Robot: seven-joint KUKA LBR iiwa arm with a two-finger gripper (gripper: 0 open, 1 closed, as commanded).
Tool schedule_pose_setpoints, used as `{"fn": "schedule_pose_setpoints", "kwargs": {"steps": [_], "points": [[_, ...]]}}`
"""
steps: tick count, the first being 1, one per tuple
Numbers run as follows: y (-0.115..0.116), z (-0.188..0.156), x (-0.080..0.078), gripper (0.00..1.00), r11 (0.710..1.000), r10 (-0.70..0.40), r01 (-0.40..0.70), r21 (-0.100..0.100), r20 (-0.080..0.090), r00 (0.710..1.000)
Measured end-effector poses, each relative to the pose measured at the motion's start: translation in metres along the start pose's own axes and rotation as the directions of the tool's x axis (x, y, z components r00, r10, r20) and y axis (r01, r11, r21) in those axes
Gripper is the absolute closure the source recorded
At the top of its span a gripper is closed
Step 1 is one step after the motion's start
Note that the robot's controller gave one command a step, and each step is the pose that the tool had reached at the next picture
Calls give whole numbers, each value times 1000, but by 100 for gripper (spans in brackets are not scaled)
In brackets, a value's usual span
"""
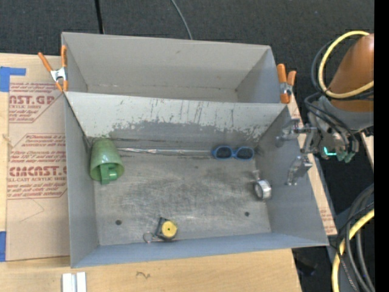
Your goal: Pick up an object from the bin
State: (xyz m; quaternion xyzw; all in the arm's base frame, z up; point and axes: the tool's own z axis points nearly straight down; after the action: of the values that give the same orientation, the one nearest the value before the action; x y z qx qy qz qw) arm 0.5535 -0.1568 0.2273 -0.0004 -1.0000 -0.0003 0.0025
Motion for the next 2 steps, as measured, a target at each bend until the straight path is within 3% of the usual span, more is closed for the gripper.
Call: {"fn": "schedule_pose_setpoints", "kwargs": {"steps": [1,2], "points": [[13,117,3,0,960,-281,281,-1,2,960],[17,148,-8,0,701,-712,713,-17,13,702]]}}
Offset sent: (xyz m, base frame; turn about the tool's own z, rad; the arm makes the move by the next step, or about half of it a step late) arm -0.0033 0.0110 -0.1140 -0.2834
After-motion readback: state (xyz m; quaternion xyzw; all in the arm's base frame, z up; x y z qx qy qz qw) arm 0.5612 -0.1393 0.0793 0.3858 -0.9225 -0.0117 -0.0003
